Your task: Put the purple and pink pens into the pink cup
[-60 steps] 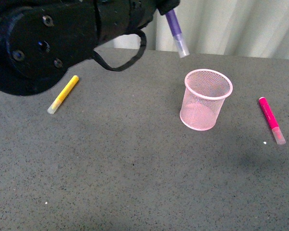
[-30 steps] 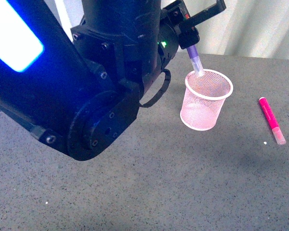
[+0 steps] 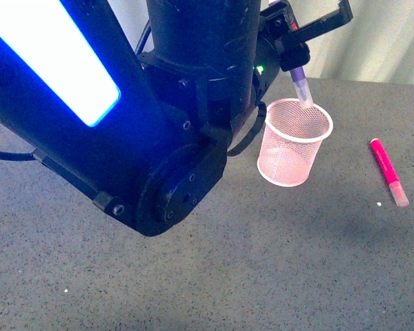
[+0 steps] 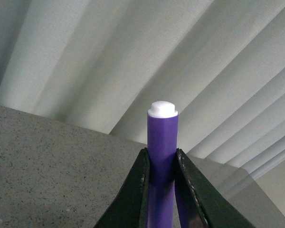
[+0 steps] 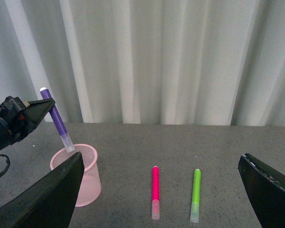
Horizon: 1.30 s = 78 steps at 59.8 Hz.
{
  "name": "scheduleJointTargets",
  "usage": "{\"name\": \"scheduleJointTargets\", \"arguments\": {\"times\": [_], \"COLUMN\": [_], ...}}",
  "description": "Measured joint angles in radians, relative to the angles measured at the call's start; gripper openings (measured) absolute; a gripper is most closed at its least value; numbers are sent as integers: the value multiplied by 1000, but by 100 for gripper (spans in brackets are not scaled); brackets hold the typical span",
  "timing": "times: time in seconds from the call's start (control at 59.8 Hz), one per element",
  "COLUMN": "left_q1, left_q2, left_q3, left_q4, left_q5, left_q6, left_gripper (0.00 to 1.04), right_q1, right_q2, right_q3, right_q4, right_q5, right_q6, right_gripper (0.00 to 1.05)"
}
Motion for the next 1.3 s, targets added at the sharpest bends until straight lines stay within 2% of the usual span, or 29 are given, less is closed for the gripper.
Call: {"name": "scheduleJointTargets", "arguments": {"times": [0.619,1.121,1.305], "left_q1": [-14,-13,-13], "left_q2": [61,61,61], "left_q3": [-21,-21,-20], "left_q4": [14,-12,-11], "left_q5": [0,-2,-2], "left_q6": [49,81,86], "left_gripper": [12,99,98], "right_q1": [0,0,0], "right_q2": [0,0,0], "right_q3": [0,0,0], "right_q4": [0,0,0], "right_q5": [0,0,0], "right_q6": [0,0,0], "right_gripper": [98,98,98]}}
